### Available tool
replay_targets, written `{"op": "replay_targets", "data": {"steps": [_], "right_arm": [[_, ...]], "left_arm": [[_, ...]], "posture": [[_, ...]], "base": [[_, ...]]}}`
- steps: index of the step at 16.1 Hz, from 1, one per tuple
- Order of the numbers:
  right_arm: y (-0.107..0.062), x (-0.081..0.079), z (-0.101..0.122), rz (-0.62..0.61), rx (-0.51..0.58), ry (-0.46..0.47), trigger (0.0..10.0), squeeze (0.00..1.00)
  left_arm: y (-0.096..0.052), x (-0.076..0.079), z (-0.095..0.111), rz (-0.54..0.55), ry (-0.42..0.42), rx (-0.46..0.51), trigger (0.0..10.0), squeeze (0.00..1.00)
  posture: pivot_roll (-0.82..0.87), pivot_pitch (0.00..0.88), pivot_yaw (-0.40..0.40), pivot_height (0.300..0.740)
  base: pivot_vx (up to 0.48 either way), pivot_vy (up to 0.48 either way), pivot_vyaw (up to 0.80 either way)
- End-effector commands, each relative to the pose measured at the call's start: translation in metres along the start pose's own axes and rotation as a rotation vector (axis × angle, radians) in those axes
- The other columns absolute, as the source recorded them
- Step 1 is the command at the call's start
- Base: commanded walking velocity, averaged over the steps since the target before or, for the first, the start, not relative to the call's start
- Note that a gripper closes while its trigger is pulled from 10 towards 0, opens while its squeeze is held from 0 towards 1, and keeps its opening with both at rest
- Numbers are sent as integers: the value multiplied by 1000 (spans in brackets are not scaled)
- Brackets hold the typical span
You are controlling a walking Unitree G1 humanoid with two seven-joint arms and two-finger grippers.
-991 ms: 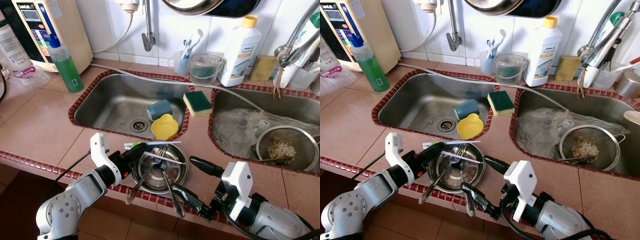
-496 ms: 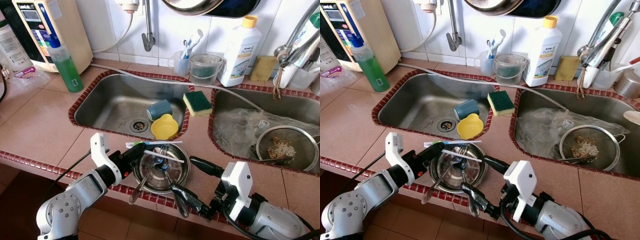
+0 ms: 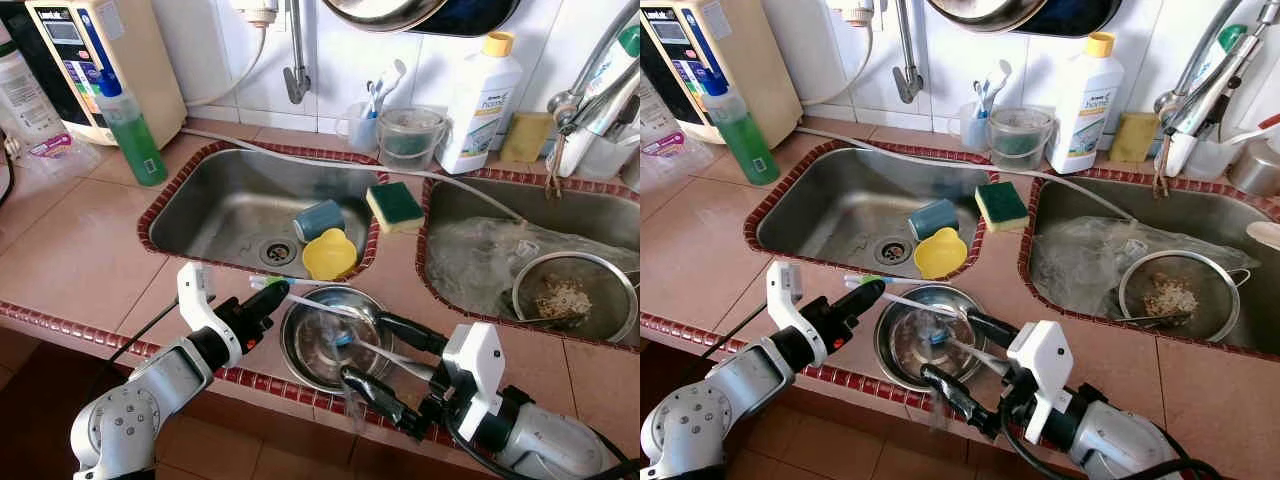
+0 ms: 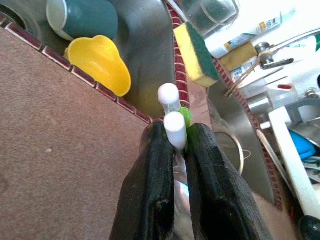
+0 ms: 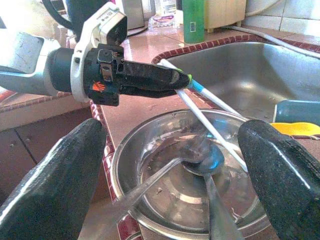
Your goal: Kitchen organization
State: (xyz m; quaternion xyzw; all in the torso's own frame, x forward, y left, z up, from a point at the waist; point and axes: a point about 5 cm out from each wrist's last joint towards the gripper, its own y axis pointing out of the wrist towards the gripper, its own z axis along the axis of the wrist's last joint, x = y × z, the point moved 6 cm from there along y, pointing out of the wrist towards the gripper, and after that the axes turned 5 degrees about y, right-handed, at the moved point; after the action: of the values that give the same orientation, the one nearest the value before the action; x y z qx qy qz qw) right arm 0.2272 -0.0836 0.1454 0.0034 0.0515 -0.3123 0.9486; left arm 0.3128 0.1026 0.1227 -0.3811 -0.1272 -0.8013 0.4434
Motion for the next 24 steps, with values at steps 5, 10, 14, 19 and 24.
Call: {"op": "replay_targets", "data": {"steps": [5, 10, 14, 19, 24], "right_arm": [[2, -4, 3, 15, 12, -8, 10000, 0], [3, -3, 4, 19, 12, -12, 10000, 0], [3, -3, 4, 22, 11, -14, 10000, 0], [4, -3, 4, 25, 10, -14, 10000, 0], [9, 2, 6, 20, 25, -19, 10000, 0]], "left_arm": [[-2, -5, 0, 32, 0, -6, 0, 0], [-1, -4, 3, 26, -35, 12, 10000, 0], [-2, 0, 16, -13, -143, 75, 10000, 0], [-4, 4, 33, -56, -242, 147, 10000, 0], [-4, -2, 85, -16, -150, 298, 10000, 0]], "posture": [[-151, 105, 73, 740], [-147, 105, 68, 740], [-147, 105, 66, 740], [-145, 106, 64, 740], [-141, 83, 50, 740]], "base": [[0, 0, 0], [0, 0, 0], [0, 0, 0], [0, 0, 0], [0, 0, 0]]}}
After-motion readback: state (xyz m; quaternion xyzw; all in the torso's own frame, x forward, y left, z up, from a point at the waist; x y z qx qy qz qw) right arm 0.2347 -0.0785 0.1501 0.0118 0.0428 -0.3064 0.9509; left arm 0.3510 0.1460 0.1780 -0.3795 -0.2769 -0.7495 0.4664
